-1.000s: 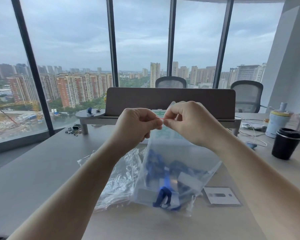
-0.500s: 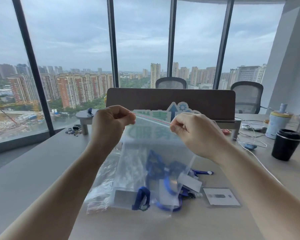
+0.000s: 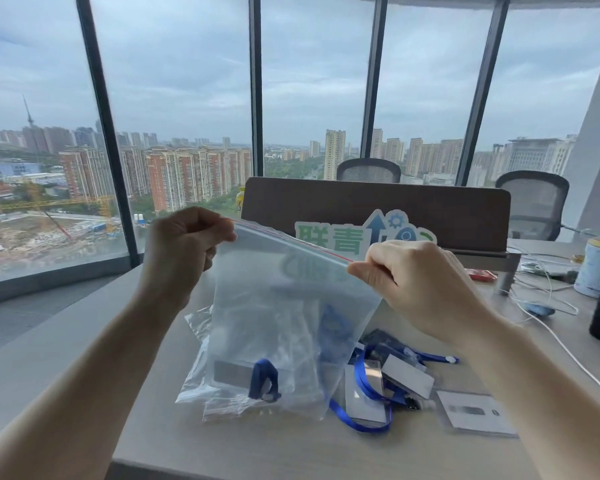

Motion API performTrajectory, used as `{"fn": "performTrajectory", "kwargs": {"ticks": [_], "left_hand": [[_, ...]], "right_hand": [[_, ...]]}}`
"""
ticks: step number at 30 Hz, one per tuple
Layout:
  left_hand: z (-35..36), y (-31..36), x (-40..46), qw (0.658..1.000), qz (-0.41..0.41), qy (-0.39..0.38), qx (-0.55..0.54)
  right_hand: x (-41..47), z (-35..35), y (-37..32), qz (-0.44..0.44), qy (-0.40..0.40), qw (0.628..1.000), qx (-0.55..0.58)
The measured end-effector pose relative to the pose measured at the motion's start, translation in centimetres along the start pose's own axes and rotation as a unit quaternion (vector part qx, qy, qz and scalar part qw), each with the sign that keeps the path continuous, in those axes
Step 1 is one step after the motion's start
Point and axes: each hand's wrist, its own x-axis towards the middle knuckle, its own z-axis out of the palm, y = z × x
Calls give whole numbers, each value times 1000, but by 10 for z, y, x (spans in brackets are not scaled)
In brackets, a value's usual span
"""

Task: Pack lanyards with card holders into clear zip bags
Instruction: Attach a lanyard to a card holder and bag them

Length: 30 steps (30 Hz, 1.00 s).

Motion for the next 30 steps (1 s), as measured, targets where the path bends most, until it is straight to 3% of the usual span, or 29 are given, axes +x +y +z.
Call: {"fn": "performTrajectory", "kwargs": {"ticks": [4, 7, 10, 14, 19, 23, 27, 30], "left_hand": [[-28, -1, 1, 1000, -11, 3, -23], [-49, -7, 2, 999, -20, 12, -38], [-73, -26, 11, 998, -48, 42, -27], [-111, -55, 34, 991, -88, 92, 39], [-150, -48, 77, 981, -91, 165, 32], [-190, -32, 97, 975, -50, 215, 11], [-225, -65, 72, 971, -79, 219, 54], [-242, -111, 31, 958, -146, 204, 140]], "right_hand": [[13, 2, -17, -57, 36, 996, 61], [28, 9, -33, -36, 31, 984, 173], [54, 39, -34, 9, -38, 972, 231], [108, 102, -35, 50, -124, 970, 202], [178, 151, -71, 62, -6, 983, 170], [189, 163, -118, 23, 58, 965, 254], [155, 211, -140, 14, -1, 956, 292], [117, 255, -140, 48, -99, 949, 297]]}}
